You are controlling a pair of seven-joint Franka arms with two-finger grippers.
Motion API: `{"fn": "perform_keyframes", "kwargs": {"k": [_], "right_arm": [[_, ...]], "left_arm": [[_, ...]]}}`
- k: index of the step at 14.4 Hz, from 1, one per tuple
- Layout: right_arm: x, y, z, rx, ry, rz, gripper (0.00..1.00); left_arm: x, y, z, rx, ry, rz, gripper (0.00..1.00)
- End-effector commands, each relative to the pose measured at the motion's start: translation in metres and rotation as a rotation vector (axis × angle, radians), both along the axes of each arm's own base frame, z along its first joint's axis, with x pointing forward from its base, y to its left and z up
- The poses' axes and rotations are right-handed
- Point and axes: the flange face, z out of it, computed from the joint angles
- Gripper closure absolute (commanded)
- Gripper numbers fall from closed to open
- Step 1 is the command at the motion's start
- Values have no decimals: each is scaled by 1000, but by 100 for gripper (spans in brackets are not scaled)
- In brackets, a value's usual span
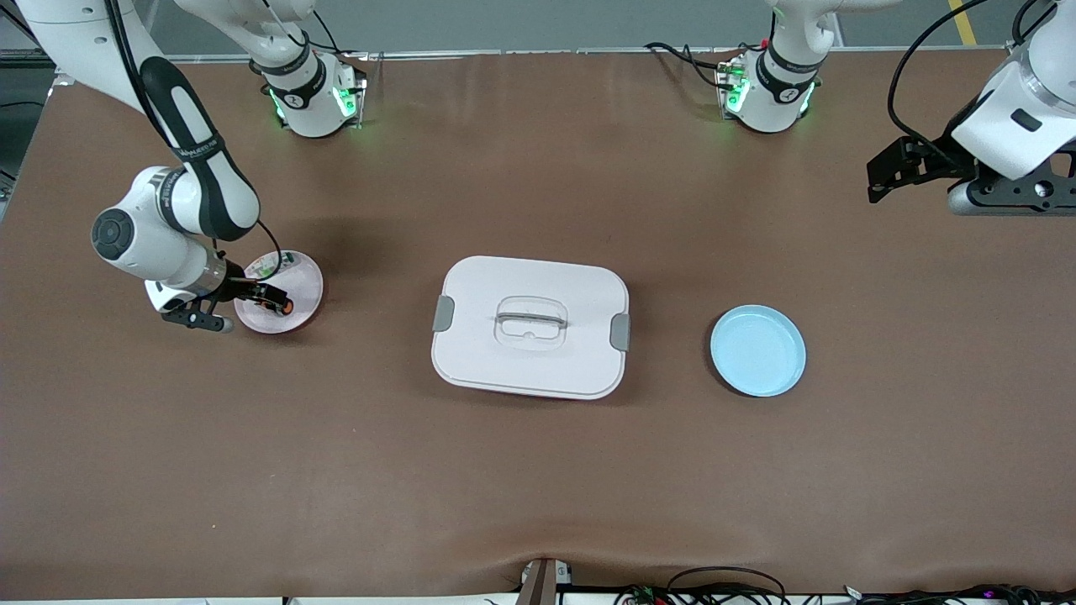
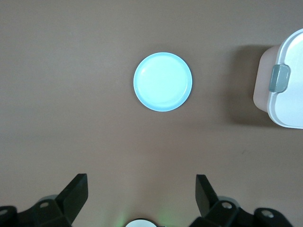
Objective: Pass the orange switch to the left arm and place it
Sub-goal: 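Close the right gripper on the orange-and-black switch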
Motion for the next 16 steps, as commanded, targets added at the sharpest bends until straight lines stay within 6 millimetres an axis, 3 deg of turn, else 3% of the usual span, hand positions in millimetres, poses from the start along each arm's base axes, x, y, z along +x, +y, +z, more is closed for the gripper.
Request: {"fn": "perform_keyframes", "kwargs": {"k": [1, 10, 11, 13, 16], "right_arm": [[1, 7, -9, 3, -19, -8, 0], [-1, 9, -24, -1, -11, -4, 0], [-1, 12, -26, 0, -6, 2, 9], [-2, 11, -27, 0, -6, 11, 42], [-2, 12, -27, 1, -5, 19, 80]], "left_arm": [[0, -2, 1, -7, -7, -20, 0], [0, -2, 0, -6, -4, -20, 0], [-1, -2, 2, -6, -7, -22, 0], [-4, -3, 6, -6, -15, -23, 0], [-4, -3, 6, -5, -12, -23, 0]]}}
